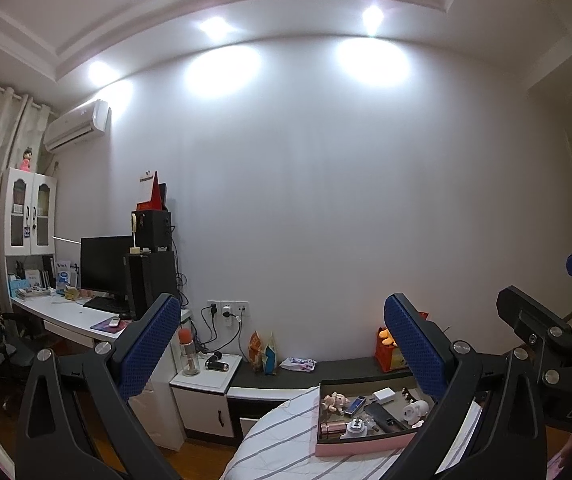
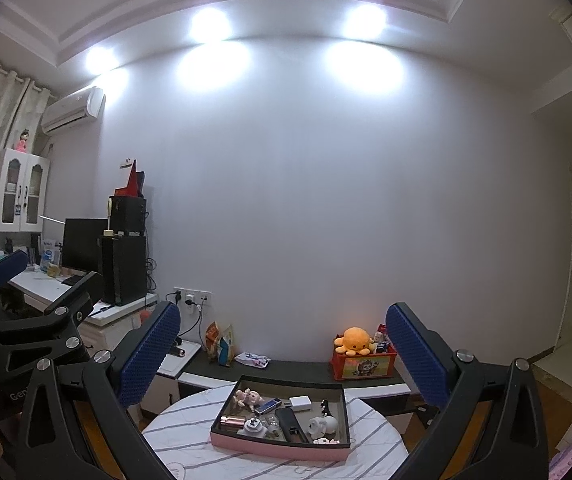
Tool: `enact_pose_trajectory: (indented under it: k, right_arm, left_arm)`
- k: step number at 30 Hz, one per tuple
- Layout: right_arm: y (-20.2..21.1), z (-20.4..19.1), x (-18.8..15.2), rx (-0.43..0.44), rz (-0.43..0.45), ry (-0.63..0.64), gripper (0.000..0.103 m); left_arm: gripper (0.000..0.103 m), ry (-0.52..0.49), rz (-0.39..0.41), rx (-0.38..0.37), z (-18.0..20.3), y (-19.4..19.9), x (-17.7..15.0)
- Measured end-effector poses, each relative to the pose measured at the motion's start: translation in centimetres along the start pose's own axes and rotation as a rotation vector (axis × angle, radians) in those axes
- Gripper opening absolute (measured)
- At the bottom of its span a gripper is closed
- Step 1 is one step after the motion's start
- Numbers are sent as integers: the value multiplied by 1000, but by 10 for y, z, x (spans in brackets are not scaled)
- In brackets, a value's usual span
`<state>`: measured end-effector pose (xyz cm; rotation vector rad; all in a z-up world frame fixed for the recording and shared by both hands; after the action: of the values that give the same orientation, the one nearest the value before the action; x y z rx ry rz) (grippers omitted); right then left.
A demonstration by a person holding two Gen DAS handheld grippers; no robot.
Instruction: Organize rigid objects
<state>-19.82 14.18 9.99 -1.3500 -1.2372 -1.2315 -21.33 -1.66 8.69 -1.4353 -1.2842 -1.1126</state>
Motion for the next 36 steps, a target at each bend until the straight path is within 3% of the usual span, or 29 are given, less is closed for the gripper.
enact_pose_trajectory:
  k: [12,36]
  right_arm:
    - [2,8,4,-62,25,19,103]
    - [-2,3,5,-47,36,28,103]
  left_arm:
    - [103,0,3,-22,6,-2,0]
    - [103,-10,14,10,-2,-4,2]
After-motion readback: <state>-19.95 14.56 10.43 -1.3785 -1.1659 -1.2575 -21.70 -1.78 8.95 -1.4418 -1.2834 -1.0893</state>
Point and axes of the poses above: each gripper's, at about its wrist camera, not at the fingertips, and y roughly against the way its jaws point, z to its right, x to its top, the point moved 10 cm from there along -y, roughly the way its jaws point, and after that the axes turned 9 degrees about -y, right-handed, at the moved point
